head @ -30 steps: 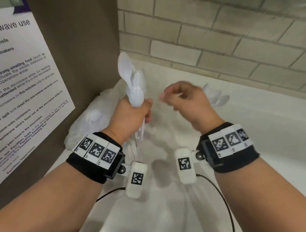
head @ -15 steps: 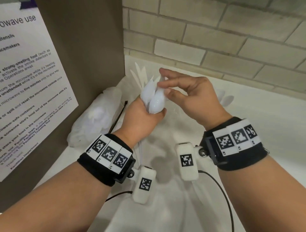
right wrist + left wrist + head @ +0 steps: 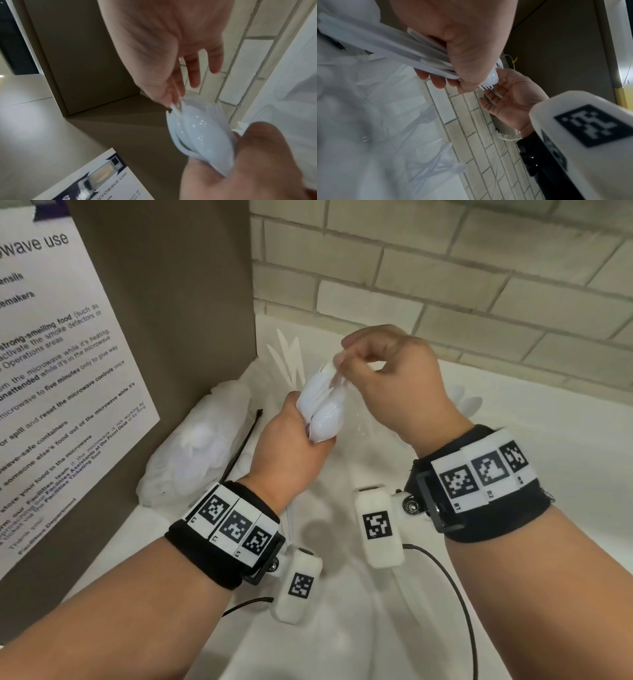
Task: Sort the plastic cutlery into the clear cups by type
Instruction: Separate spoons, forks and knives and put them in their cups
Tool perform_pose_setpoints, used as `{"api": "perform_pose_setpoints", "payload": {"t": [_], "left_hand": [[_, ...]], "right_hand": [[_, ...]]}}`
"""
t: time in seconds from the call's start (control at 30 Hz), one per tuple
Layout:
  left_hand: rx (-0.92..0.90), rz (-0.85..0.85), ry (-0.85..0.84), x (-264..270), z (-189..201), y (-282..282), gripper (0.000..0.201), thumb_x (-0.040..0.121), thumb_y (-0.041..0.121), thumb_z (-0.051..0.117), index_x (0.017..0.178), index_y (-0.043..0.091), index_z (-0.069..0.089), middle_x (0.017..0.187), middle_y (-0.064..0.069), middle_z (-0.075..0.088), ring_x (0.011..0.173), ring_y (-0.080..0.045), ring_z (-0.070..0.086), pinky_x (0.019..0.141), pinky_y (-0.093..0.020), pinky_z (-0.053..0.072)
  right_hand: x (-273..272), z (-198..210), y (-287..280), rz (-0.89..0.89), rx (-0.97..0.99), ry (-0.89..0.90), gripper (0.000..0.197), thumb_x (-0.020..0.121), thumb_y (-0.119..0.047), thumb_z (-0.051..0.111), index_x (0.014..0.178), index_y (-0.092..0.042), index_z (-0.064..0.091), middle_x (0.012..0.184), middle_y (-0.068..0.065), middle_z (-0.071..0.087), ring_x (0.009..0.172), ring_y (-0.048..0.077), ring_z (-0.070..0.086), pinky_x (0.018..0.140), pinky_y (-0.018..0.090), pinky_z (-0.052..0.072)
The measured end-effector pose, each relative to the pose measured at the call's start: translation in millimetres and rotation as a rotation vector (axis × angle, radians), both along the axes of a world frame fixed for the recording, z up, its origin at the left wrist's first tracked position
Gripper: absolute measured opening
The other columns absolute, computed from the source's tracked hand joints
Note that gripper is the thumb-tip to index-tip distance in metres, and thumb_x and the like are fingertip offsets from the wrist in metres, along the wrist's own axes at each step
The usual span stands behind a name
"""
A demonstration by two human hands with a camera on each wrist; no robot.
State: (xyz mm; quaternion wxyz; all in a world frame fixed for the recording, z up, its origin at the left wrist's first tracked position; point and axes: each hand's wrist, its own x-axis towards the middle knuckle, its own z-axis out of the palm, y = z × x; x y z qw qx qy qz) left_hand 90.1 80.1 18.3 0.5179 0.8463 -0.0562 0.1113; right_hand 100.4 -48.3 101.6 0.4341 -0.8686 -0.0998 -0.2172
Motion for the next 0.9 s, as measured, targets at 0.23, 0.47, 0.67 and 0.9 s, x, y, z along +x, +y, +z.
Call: {"api": "perform_pose_setpoints", "payload": {"t": [0.23,0.47,0.67,0.9], "left_hand": [[0.003,-0.065,-0.009,-6,-3,-4,0.037,0.085,0.025,0.067,0.115,0.013,0.048,0.078,0.014,0.053,0.08,-0.021,0.06,0.067,-0.033,0.05],[0.0,-0.088,0.013,-4,-7,-2,0.042,0.085,0.028,0.068,0.117,0.012,0.048,0.084,0.012,0.055,0.084,-0.021,0.06,0.074,-0.037,0.052],[-0.008,-0.076,0.006,2,-4,0,0.043,0.085,0.027,0.069,0.12,0.017,0.046,0.087,0.007,0.057,0.082,-0.018,0.058,0.071,-0.031,0.05],[-0.057,-0.131,0.015,5,-15,4,0.039,0.083,0.028,0.07,0.115,0.02,0.049,0.087,0.009,0.06,0.08,-0.006,0.059,0.064,-0.014,0.045]], "right_hand": [[-7,14,3,0.053,0.194,0.158,0.012,0.095,-0.024,0.057,0.093,-0.013,0.062,0.09,0.005,0.073,0.086,0.018,0.067,0.074,0.027,0.052],[-9,35,-3,0.08,0.701,-0.08,0.016,0.104,-0.023,0.034,0.095,-0.015,0.045,0.06,0.004,0.046,0.05,0.024,0.051,0.053,0.034,0.052],[-3,18,-7,0.077,-0.106,0.215,0.01,0.082,-0.016,0.073,0.085,-0.025,0.071,0.075,-0.008,0.057,0.062,0.002,0.052,0.057,0.012,0.044],[0,14,-4,0.105,-0.14,0.16,0.011,0.088,-0.019,0.063,0.081,-0.028,0.062,0.097,0.0,0.06,0.086,0.009,0.053,0.072,0.013,0.039]]}}
